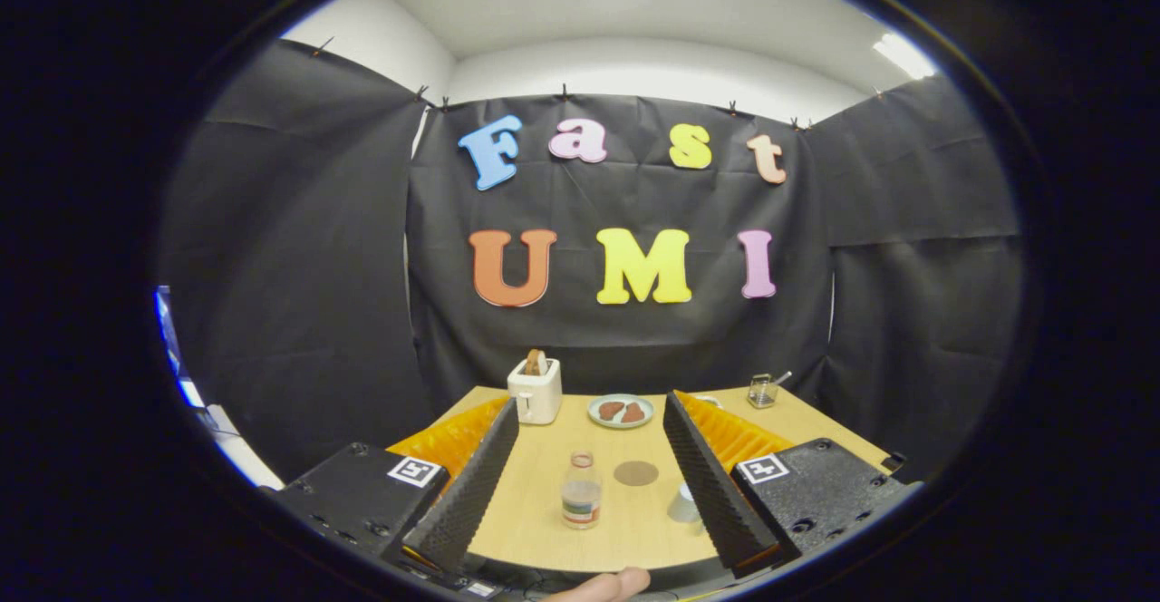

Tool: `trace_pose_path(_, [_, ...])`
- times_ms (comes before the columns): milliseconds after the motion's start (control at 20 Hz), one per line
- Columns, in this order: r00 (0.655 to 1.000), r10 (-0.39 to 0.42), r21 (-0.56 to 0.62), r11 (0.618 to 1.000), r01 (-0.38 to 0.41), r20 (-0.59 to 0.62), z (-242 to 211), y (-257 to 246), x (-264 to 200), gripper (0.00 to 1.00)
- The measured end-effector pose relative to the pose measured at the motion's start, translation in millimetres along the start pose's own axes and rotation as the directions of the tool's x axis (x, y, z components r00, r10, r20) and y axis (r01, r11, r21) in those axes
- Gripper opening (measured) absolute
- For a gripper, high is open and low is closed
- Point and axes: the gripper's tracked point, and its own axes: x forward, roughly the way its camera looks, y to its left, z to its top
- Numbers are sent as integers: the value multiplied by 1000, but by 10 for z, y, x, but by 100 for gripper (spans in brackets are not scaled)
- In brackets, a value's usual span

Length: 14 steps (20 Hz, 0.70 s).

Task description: Take the bottle from table, then pour the juice into the cup, finally place the bottle on the coaster

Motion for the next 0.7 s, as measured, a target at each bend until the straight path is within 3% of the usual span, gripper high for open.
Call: trace_pose_path(700, [998, -22, 19, 1000, 23, -52, -831, 46, 325, 100])
